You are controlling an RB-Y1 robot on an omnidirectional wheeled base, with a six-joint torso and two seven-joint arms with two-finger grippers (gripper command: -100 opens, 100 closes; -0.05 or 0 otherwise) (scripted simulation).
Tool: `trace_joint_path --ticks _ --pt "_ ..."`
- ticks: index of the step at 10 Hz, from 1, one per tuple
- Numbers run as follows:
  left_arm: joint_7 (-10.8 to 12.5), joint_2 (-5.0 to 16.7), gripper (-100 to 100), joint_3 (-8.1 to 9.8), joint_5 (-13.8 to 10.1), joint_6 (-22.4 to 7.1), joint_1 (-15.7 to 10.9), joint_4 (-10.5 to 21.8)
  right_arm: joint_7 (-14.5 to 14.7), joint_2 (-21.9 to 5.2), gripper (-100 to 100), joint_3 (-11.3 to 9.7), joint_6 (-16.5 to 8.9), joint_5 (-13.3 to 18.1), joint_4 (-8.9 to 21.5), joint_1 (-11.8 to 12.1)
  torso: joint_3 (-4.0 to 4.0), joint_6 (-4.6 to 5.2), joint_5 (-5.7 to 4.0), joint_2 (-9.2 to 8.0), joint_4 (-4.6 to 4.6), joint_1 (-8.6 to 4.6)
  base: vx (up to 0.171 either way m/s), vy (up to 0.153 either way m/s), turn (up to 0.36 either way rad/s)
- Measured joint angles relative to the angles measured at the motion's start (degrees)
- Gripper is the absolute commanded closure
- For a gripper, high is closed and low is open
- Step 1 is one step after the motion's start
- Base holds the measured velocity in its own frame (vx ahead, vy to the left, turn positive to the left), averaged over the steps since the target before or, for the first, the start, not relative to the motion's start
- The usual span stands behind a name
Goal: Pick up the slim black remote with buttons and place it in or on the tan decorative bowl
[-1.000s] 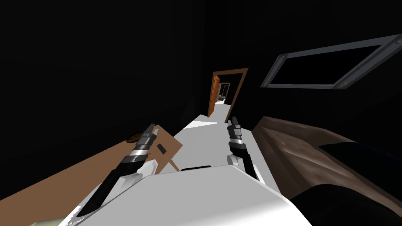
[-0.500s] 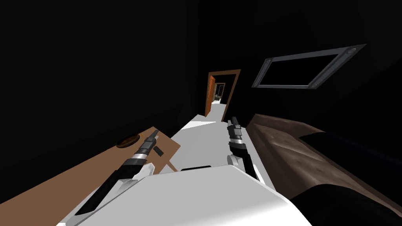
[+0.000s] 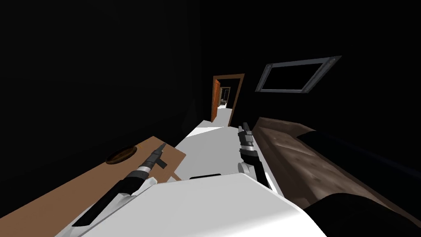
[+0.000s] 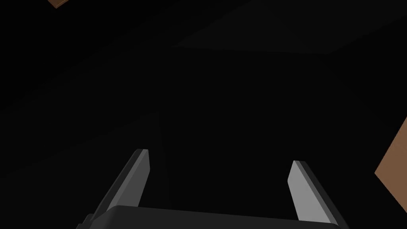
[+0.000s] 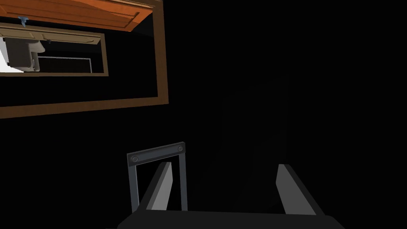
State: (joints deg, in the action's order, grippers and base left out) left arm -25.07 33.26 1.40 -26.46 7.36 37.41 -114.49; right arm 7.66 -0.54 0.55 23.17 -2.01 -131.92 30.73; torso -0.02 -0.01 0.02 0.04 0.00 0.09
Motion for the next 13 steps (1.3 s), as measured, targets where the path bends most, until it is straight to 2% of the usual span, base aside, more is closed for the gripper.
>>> trace_joint_path --ticks 1,3,4,6,8,11,12,13 --pt "-1.68 0.53 -100 -0.26 -1.47 -1.89 1.29 0.86 0.00 0.00 0 0.00 0.00 0.00 0.00 0.00 -0.02 0.01 0.00 0.03 0.01 -0.01 0.017 0.013 -0.107" --pt "-3.59 1.90 -100 -0.13 -3.68 -4.66 2.97 2.02 0.00 0.00 0 0.00 0.00 0.00 0.00 0.00 -0.03 0.00 0.00 0.06 0.01 -0.01 0.019 0.010 -0.140" --pt "-4.14 2.66 -100 -0.56 -4.47 -5.06 2.86 3.72 0.00 0.00 0 0.01 0.00 0.00 0.00 0.01 -0.03 -0.03 0.00 0.06 0.01 0.00 0.023 0.007 -0.185" --pt "-6.59 3.21 -100 -1.18 -6.89 -7.94 3.05 7.46 0.00 0.00 0 0.00 0.00 0.00 0.00 0.00 -0.08 0.00 0.01 0.14 0.03 0.03 0.040 0.019 -0.196" --pt "-7.66 4.80 -100 -0.66 -9.83 -11.04 4.69 8.69 0.00 0.00 0 0.00 0.00 0.00 0.00 0.01 -0.08 -0.02 0.00 0.14 0.03 0.01 0.047 0.019 -0.214" --pt "-9.58 6.71 -100 -0.89 -14.58 -15.29 5.76 13.36 0.00 0.00 0 0.01 0.00 0.00 0.00 0.01 -0.11 -0.01 0.01 0.19 0.04 0.03 0.043 0.021 -0.129" --pt "-9.95 6.81 -100 -0.98 -15.45 -16.21 5.92 14.29 0.00 0.00 0 0.01 0.00 0.00 0.00 0.02 -0.09 -0.04 0.01 0.16 0.03 0.01 0.053 0.026 -0.153" --pt "-10.25 8.22 -100 -1.38 -17.78 -16.96 6.18 16.32 0.00 0.00 0 0.01 0.00 0.00 0.00 0.01 -0.11 -0.02 0.01 0.20 0.04 0.05 0.045 0.024 -0.112"
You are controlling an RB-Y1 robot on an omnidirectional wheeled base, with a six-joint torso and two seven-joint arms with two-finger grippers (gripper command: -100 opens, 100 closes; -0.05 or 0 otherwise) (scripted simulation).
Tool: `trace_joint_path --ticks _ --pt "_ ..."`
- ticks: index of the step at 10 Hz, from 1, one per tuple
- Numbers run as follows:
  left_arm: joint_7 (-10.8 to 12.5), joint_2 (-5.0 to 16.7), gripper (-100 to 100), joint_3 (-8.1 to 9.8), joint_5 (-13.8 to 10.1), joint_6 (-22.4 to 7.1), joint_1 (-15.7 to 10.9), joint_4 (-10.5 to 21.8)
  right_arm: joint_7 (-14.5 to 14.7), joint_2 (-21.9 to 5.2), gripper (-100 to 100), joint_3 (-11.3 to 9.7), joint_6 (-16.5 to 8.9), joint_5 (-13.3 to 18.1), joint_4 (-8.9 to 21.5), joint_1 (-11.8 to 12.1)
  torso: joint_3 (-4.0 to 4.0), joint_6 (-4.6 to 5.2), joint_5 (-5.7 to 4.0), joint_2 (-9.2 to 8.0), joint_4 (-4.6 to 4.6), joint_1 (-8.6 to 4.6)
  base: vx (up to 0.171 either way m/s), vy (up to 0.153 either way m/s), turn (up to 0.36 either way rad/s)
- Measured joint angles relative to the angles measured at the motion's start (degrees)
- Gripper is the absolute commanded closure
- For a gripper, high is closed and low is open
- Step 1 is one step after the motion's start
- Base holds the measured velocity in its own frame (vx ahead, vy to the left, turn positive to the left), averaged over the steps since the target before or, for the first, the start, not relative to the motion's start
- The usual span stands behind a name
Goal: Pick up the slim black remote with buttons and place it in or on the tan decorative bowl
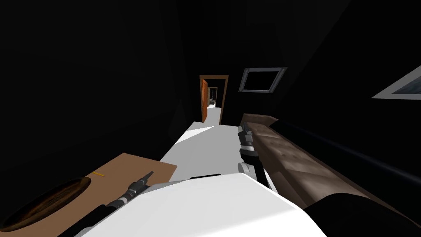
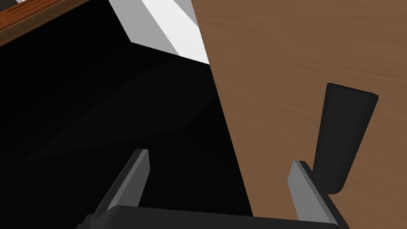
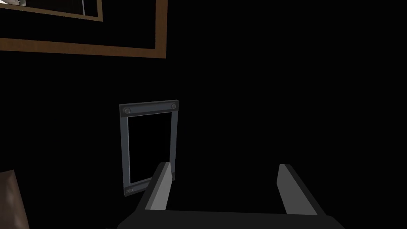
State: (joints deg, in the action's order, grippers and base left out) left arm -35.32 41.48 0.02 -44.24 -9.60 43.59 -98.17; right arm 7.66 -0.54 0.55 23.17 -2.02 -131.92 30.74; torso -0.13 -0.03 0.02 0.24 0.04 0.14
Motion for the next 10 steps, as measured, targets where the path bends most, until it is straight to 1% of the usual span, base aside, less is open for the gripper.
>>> trace_joint_path --ticks 1,2,3,4,5,6,7,8,9,10 --pt "-0.39 -0.48 -100 0.33 -0.42 -1.16 0.60 0.15 0.00 0.00 0 0.00 0.00 0.00 0.00 0.00 0.01 -0.02 0.00 -0.02 0.00 -0.04 0.056 0.025 -0.165" --pt "-0.83 -1.32 -100 1.34 -1.03 -3.82 1.06 0.28 0.00 0.00 0 0.00 0.00 0.00 0.00 0.00 -0.01 0.00 0.00 0.01 0.00 -0.04 0.047 0.022 -0.110" --pt "-1.21 -1.27 -100 1.07 -1.84 -4.94 1.08 1.42 0.00 0.00 0 0.00 0.00 0.00 0.00 0.00 0.00 -0.02 0.00 -0.01 0.00 -0.04 0.060 0.026 -0.175" --pt "-1.66 -1.68 -100 0.86 -2.79 -6.42 0.60 3.40 0.00 0.00 0 0.00 0.00 0.00 0.00 0.00 -0.02 0.00 0.01 0.04 0.00 -0.02 0.052 0.028 -0.096" --pt "-1.87 -1.95 -100 1.07 -3.22 -7.50 1.33 3.70 0.00 0.00 0 0.00 0.00 0.00 0.00 0.01 -0.01 -0.04 0.00 0.01 0.01 -0.04 0.020 0.012 0.007" --pt "-1.97 -1.18 -100 0.86 -4.22 -7.27 1.99 3.90 0.00 0.00 0 0.00 0.00 0.00 0.00 0.01 0.04 -0.04 -0.02 -0.08 -0.01 -0.09 0.040 0.017 -0.168" --pt "-2.45 -0.30 -100 0.26 -6.54 -7.30 2.39 5.84 0.00 0.00 0 0.00 0.00 0.00 0.00 0.00 0.03 0.00 -0.01 -0.04 -0.01 -0.06 0.092 0.042 -0.312" --pt "-3.18 -0.12 -100 -0.21 -8.93 -7.84 3.22 8.01 0.00 0.00 0 0.00 0.00 0.00 0.00 0.00 -0.05 0.01 0.01 0.09 0.02 0.02 0.079 0.047 -0.078" --pt "-3.27 -0.48 -100 0.24 -9.24 -9.36 3.25 8.53 0.00 0.00 0 0.01 0.00 0.00 0.00 0.01 -0.07 -0.04 0.01 0.11 0.02 0.02 0.028 0.021 0.035" --pt "-3.14 -0.53 -100 0.48 -9.30 -10.53 3.04 8.72 0.00 0.00 0 0.01 0.00 0.00 0.00 0.01 0.00 -0.04 -0.01 -0.01 0.00 -0.06 0.034 0.017 -0.172"
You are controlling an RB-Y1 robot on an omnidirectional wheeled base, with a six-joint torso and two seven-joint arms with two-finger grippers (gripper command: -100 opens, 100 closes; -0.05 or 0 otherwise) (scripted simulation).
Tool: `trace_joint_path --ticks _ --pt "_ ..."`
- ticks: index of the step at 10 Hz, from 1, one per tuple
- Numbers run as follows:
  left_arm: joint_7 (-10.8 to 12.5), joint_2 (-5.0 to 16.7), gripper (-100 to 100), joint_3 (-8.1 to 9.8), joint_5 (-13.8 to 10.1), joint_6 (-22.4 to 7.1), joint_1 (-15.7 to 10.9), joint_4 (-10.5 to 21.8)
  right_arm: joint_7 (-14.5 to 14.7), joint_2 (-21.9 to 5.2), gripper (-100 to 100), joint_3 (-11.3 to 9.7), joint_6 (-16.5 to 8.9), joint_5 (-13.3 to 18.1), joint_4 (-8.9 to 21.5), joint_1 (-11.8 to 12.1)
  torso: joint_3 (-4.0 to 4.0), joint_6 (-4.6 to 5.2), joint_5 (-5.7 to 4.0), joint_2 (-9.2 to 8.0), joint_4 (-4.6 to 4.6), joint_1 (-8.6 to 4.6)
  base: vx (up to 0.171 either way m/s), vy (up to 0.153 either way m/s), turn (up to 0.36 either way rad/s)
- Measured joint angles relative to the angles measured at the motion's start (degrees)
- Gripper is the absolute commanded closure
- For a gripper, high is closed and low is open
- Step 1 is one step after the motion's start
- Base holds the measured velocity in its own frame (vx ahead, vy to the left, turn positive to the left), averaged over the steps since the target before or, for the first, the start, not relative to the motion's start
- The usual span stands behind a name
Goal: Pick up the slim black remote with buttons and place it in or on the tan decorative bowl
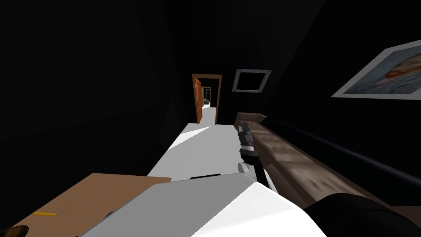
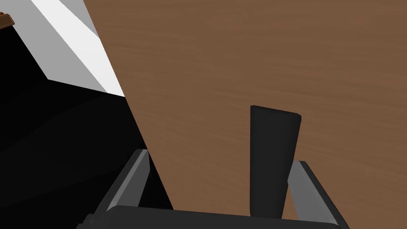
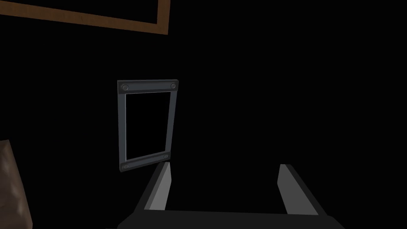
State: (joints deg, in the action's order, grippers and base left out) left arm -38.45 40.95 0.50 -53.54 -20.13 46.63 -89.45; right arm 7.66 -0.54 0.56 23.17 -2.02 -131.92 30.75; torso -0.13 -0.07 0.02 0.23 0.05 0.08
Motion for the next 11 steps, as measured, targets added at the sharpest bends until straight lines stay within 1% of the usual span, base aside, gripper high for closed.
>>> trace_joint_path --ticks 1,2,3,4,5,6,7,8,9,10,11 --pt "-0.59 0.19 -100 -0.63 -1.86 -0.73 -0.39 2.34 0.00 0.00 0 -0.01 0.00 0.00 0.00 -0.01 0.02 0.04 0.00 -0.02 -0.01 0.00 0.040 0.027 -0.095" --pt "-0.68 -0.03 -100 -0.36 -2.14 -1.62 0.12 2.53 0.00 0.00 0 0.00 0.00 0.00 0.00 0.00 0.02 0.00 -0.01 -0.02 -0.01 0.00 0.052 0.035 -0.136" --pt "-1.59 0.84 -100 -0.94 -5.14 -2.19 0.21 4.70 0.00 0.00 0 0.00 0.00 0.00 0.00 0.00 0.00 0.03 0.00 0.02 0.00 0.05 0.050 0.034 -0.081" --pt "-1.14 0.33 -100 -0.22 -4.40 -3.53 0.79 4.26 0.00 0.00 0 0.00 0.00 0.00 0.00 0.00 -0.01 0.01 0.00 0.02 0.00 0.02 0.063 0.036 -0.144" --pt "-0.74 -0.05 -100 0.13 -4.77 -5.06 1.60 4.66 0.00 0.00 0 0.00 0.00 0.00 0.00 0.00 -0.03 0.02 0.00 0.06 0.01 0.03 0.080 0.046 -0.206" --pt "-1.24 0.34 -100 -0.05 -6.78 -6.60 1.35 6.91 0.00 0.00 0 0.00 0.00 0.00 0.00 0.00 -0.06 0.04 0.01 0.12 0.02 0.09 0.090 0.059 -0.205" --pt "-1.92 1.10 -100 0.13 -9.41 -8.25 2.17 8.21 0.00 0.00 0 0.00 0.00 0.00 0.00 0.00 -0.09 0.02 0.01 0.16 0.03 0.13 0.089 0.058 -0.188" --pt "-2.04 0.76 -100 0.15 -10.29 -9.57 3.02 9.20 0.00 0.00 0 0.00 0.00 0.00 0.00 0.00 -0.09 0.02 0.03 0.17 0.03 0.11 0.080 0.058 -0.145" --pt "-1.80 0.52 -100 0.04 -10.81 -10.90 3.12 10.46 0.00 0.00 0 0.00 0.00 0.00 0.00 0.00 -0.09 0.02 0.02 0.16 0.03 0.11 0.074 0.050 -0.135" --pt "-2.24 1.05 -100 0.18 -12.66 -12.23 3.42 11.68 0.00 0.00 0 0.00 0.00 0.00 0.00 0.00 -0.08 0.02 0.01 0.15 0.03 0.08 0.058 0.037 -0.104" --pt "-3.28 1.33 -100 0.20 -14.57 -13.18 3.55 13.17 0.00 0.00 0 0.00 0.00 0.00 0.00 0.00 -0.05 0.00 0.01 0.10 0.02 0.03 0.057 0.029 -0.128"
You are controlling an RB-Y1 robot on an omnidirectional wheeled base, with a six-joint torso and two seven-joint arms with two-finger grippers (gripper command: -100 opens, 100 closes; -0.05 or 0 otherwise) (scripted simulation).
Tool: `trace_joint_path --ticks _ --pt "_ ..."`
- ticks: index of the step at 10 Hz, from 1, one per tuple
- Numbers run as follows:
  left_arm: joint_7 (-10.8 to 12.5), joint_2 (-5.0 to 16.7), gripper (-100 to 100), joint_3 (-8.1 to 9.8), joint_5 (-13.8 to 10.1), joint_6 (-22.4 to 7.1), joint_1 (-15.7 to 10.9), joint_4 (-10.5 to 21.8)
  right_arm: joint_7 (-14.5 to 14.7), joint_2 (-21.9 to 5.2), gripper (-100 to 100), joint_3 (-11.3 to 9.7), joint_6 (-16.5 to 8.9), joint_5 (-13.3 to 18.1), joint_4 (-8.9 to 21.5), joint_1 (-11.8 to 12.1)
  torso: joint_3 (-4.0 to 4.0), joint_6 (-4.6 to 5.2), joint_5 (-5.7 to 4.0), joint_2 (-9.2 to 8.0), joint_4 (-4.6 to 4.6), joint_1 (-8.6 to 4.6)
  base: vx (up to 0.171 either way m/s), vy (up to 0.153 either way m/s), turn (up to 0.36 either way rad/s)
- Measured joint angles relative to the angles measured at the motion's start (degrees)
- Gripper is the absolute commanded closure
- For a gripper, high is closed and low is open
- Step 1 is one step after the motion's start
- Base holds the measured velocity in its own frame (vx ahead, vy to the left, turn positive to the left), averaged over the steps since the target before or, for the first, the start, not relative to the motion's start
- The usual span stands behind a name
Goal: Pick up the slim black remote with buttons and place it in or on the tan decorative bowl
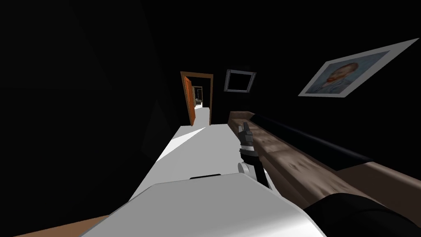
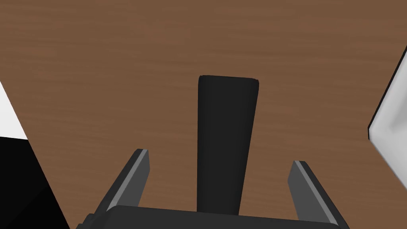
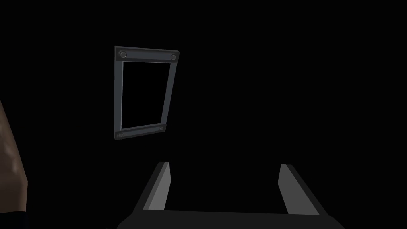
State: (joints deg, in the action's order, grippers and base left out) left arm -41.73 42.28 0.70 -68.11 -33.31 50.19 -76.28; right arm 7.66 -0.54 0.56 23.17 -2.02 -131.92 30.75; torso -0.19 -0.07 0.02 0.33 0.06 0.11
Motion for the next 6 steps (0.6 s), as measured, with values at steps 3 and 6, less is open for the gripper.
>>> trace_joint_path --ticks 3,6 --pt "0.33 -0.14 -100 -0.06 -0.28 -1.19 0.51 0.42 0.00 0.00 0 0.00 0.00 0.00 0.00 0.00 0.10 -0.02 -0.03 -0.18 -0.04 -0.16 0.004 0.013 -0.021" --pt "0.43 -2.48 -100 -1.21 1.60 -0.16 -2.14 3.33 0.00 0.00 0 0.00 0.00 0.00 0.00 -0.01 0.20 -0.02 0.00 -0.35 -0.08 -0.02 -0.031 0.040 -0.024"
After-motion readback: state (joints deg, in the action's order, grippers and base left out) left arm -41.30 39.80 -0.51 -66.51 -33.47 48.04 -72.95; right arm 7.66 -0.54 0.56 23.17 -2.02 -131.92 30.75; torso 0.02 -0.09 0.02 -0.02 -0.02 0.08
